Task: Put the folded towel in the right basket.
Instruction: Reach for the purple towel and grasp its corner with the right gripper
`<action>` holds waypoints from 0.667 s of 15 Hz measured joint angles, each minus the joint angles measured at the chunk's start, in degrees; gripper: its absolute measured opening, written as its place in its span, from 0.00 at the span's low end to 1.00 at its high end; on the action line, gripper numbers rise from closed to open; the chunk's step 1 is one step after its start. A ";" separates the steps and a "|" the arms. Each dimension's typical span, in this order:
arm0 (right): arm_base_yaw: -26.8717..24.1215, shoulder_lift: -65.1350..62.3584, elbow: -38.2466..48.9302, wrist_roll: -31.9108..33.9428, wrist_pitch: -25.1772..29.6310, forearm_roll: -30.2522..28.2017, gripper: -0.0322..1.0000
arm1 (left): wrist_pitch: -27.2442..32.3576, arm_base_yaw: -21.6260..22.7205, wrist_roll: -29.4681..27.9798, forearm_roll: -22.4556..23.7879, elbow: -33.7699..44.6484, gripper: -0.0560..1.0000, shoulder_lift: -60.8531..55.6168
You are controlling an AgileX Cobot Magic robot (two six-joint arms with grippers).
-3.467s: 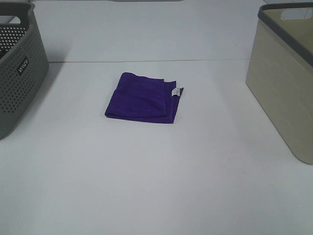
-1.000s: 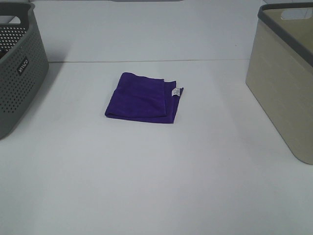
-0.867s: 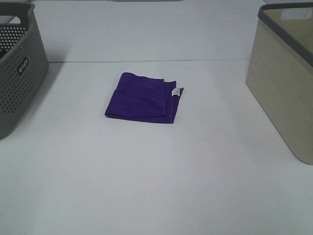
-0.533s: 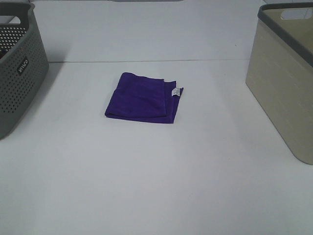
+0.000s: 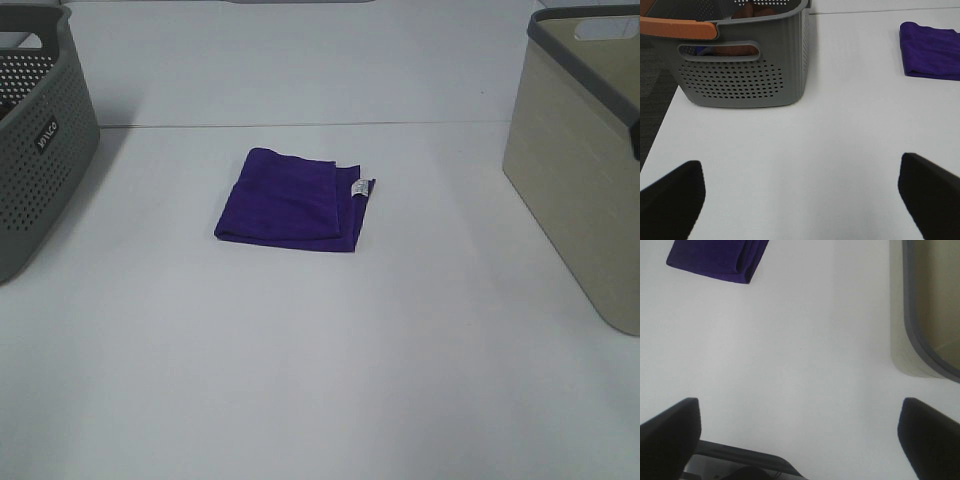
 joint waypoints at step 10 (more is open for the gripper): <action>7.79 48.82 -35.07 -2.41 -5.56 13.24 0.97 | 0.00 0.00 0.00 0.00 0.00 0.99 0.00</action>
